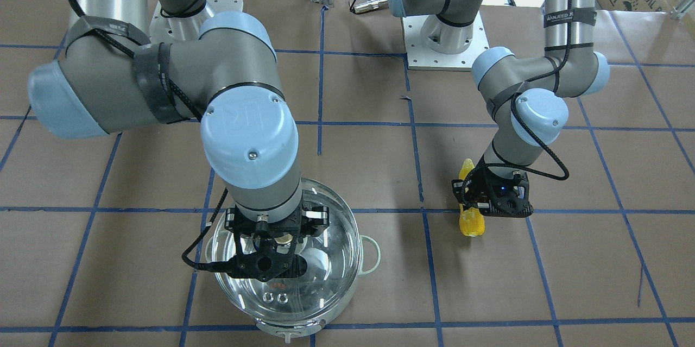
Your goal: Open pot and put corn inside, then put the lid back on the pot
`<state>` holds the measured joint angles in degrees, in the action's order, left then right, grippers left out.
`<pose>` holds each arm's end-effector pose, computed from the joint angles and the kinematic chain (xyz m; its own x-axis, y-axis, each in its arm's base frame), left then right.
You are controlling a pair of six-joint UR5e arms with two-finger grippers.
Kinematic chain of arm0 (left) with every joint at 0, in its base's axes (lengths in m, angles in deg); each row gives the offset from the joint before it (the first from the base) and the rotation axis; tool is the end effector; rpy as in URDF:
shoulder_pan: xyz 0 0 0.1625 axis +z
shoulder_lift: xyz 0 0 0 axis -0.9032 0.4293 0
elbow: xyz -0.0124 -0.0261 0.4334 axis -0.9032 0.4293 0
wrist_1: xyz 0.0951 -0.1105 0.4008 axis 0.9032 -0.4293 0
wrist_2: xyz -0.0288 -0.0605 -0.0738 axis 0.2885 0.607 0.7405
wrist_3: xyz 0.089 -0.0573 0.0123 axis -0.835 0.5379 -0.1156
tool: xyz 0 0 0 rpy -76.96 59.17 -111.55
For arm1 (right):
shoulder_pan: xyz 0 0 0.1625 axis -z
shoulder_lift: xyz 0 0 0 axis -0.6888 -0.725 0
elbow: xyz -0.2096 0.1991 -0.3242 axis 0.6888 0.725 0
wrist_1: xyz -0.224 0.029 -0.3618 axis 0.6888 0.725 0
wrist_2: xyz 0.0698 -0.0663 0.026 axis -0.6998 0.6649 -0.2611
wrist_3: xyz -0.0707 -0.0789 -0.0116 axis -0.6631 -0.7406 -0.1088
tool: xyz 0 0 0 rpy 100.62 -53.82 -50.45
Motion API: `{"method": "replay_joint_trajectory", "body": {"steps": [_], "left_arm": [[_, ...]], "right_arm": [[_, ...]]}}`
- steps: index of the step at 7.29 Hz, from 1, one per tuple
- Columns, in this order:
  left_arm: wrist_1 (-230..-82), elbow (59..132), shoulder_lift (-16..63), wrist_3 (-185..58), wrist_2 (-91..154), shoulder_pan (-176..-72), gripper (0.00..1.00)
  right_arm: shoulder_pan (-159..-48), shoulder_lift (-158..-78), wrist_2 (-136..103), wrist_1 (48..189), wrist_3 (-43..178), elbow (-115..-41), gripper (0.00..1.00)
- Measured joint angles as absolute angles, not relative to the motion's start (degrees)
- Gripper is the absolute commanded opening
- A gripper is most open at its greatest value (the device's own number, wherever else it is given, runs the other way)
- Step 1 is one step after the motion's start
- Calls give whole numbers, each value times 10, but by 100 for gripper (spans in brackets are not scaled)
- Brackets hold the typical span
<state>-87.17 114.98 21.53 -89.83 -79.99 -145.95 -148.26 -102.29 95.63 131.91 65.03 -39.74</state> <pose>-0.0483 -0.5715 0.2269 -0.9987 0.0489 -0.0123 0.0497 0.9963 -0.0705 0.3233 -0.6996 0.4013 -0.9999 -0.0109 -0.0114 -0.0111 0.9998 0.0151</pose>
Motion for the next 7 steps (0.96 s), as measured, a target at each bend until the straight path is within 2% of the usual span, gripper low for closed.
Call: {"method": "replay_joint_trajectory", "body": {"steps": [2,4,7], "left_arm": [[-1070,989,204,-840,-809,-1499,3],[-1234,806,240,-764,-798,-1549,3],[-1294,611,348,-601,-766,-1668,3]], "right_arm": [[-1435,-1049,952,1275,613,-398,11],[-1365,-1060,967,1239,548,-404,10],[-1292,-1067,1019,1210,458,-428,8]]}}
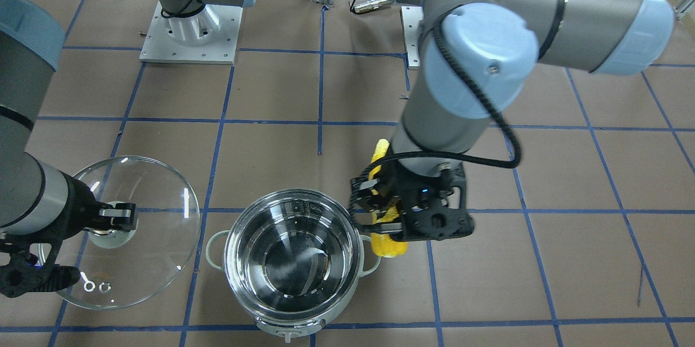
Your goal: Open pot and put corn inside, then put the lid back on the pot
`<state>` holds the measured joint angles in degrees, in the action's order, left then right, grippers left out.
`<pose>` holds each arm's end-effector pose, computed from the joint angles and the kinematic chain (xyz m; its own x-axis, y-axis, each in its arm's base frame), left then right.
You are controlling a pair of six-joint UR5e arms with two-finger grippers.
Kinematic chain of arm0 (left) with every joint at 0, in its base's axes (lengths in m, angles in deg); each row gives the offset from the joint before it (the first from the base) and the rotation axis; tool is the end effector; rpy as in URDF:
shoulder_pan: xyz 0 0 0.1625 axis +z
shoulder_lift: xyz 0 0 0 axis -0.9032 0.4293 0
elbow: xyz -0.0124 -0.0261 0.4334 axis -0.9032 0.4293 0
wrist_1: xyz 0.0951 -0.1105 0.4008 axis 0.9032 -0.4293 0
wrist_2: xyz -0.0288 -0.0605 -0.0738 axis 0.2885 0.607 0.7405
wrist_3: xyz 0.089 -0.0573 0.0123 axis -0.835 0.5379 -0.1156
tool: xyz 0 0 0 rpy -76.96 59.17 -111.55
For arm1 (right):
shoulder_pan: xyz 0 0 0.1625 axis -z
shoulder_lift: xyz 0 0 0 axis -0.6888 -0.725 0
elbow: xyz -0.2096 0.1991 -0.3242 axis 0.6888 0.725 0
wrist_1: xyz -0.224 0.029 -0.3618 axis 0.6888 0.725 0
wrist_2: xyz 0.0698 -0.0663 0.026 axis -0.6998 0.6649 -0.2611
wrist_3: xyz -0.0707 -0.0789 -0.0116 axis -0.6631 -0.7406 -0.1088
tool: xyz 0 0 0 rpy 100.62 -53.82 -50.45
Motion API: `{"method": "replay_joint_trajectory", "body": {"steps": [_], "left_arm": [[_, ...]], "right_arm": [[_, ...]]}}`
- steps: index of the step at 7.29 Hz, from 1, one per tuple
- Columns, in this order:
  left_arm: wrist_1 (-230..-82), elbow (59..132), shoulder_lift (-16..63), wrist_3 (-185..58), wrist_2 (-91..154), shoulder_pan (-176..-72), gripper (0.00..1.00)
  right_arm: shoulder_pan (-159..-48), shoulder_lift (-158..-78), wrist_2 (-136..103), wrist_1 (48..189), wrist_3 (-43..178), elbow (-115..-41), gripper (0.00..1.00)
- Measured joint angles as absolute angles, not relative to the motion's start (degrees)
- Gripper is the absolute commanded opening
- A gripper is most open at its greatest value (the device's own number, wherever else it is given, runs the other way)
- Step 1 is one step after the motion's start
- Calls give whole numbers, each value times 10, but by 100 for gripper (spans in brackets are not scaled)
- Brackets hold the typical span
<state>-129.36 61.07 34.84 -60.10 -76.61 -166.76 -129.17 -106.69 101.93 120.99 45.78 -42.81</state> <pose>-0.2913 -0.6868 0.4502 -0.9920 -0.1038 0.0714 -0.1056 0.9941 -0.0226 0.0686 -0.7191 0.4149 -0.9966 -0.0296 0.0772 -0.0148 0.9824 0.1860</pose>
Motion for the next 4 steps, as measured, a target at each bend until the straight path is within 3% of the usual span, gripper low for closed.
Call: {"method": "replay_joint_trajectory", "body": {"steps": [2,4], "left_arm": [[-1293,553,413,-535,-764,-1713,3],[-1277,544,450,-498,-762,-1736,3]], "right_arm": [[-1265,-1068,1031,1214,422,-448,7],[-1235,-1070,1032,1226,387,-469,7]]}}
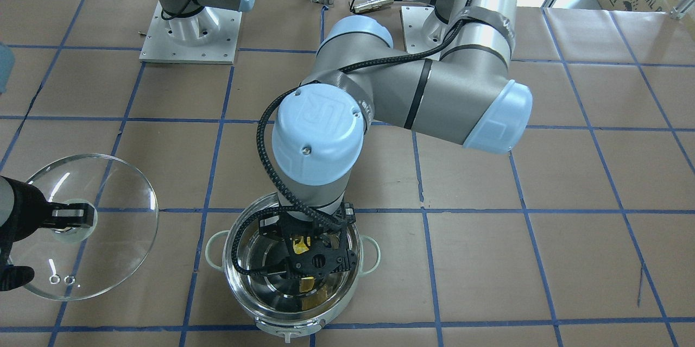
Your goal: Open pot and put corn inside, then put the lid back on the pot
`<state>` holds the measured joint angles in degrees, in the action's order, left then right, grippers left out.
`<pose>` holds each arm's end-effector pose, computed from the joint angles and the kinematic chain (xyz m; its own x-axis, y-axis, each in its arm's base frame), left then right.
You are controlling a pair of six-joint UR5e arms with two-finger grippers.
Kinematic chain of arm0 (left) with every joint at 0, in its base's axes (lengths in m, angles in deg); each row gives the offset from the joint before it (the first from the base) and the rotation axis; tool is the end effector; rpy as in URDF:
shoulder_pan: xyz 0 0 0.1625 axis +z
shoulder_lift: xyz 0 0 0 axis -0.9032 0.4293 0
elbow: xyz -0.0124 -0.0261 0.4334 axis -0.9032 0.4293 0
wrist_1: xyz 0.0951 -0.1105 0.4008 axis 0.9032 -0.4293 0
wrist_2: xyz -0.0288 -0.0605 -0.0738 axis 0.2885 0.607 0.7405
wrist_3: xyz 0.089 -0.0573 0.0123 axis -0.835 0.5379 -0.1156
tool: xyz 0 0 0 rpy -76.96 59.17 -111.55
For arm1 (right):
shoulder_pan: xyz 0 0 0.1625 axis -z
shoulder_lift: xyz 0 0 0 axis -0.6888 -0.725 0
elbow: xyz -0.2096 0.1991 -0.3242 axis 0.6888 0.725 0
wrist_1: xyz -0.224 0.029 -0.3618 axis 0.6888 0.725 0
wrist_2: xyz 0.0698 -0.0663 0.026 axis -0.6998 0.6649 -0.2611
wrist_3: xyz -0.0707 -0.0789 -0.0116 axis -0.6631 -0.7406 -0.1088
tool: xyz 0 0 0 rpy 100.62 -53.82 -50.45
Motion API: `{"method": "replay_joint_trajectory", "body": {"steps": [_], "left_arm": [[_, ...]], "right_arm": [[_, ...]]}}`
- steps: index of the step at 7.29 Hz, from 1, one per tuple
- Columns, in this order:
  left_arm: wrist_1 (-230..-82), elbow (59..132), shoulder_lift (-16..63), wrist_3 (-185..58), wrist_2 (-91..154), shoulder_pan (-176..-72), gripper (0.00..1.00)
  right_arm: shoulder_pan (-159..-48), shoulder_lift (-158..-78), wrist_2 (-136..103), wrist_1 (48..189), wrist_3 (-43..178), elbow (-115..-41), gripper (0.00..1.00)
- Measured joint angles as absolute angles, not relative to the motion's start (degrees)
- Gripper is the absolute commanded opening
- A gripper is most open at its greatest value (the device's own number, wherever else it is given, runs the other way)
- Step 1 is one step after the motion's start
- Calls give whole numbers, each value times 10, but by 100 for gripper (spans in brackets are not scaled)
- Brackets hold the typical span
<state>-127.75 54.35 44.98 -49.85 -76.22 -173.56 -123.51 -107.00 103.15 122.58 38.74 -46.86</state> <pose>-0.3905 -0.7032 0.3776 -0.9840 -0.1658 0.0652 -0.1647 0.9861 0.0215 -0.0036 -0.7150 0.3870 -0.9961 -0.0583 0.0656 -0.0414 0.9713 0.2342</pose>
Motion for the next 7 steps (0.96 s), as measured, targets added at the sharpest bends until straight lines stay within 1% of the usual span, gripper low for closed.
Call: {"method": "replay_joint_trajectory", "body": {"steps": [1,2,3,7], "left_arm": [[-1267,543,464,-491,-762,-1740,8],[-1261,544,474,-490,-762,-1743,94],[-1258,545,480,-493,-761,-1744,100],[-1257,547,476,-506,-761,-1736,100]], "right_arm": [[-1225,-1072,1030,1229,377,-475,7],[-1221,-1073,1028,1230,373,-478,7],[-1220,-1074,1027,1230,371,-482,7],[-1219,-1080,1024,1231,371,-485,7]]}}
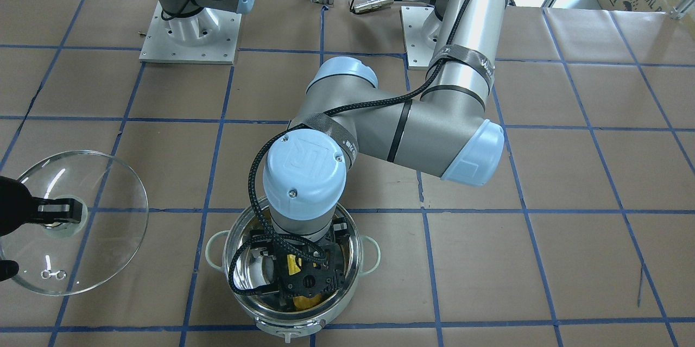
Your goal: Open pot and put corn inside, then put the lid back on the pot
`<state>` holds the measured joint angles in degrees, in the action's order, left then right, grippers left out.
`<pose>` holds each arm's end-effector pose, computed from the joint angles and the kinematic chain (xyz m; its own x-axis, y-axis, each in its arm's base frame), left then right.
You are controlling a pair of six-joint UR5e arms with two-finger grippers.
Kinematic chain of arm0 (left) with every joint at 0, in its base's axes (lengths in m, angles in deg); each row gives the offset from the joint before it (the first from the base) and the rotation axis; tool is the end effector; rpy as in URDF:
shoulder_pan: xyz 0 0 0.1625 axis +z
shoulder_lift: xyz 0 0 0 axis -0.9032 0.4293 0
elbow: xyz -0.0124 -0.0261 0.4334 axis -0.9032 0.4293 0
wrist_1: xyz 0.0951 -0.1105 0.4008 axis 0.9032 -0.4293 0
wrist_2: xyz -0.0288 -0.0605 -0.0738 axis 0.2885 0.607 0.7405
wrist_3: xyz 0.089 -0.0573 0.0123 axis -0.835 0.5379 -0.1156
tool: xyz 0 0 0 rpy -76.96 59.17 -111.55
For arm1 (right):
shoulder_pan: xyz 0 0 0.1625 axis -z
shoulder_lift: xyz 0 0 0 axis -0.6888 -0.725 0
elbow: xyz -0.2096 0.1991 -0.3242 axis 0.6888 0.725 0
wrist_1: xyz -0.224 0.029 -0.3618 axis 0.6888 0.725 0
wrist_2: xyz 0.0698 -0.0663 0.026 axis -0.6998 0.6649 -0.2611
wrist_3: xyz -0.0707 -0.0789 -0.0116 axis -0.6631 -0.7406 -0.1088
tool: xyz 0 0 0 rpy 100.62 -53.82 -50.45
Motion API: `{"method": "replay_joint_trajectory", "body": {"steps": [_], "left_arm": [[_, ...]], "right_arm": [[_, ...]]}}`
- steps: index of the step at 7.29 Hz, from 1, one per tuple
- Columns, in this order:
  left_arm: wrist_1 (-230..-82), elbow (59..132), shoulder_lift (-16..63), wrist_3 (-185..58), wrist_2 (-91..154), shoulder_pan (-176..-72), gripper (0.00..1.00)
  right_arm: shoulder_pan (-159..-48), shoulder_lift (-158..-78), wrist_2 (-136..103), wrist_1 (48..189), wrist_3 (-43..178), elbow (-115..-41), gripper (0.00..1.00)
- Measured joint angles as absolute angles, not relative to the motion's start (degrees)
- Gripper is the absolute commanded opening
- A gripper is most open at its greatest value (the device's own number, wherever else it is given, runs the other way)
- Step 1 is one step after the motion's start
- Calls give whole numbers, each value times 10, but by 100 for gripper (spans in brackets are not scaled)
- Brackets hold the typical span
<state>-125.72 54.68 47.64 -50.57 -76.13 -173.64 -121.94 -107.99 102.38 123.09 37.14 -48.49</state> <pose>-0.3956 -0.7141 0.3412 -0.9865 -0.1530 0.0590 -0.1510 0.9879 0.0362 -0.0204 -0.7080 0.3860 -0.9974 -0.0552 0.0458 -0.0430 0.9710 0.2350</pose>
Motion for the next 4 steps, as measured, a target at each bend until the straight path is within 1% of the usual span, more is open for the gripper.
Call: {"method": "replay_joint_trajectory", "body": {"steps": [2,4], "left_arm": [[-1262,552,457,-554,-764,-1727,100],[-1291,573,407,-625,-763,-1689,100]], "right_arm": [[-1219,-1080,1023,1231,371,-485,7],[-1220,-1081,1020,1231,372,-484,7]]}}
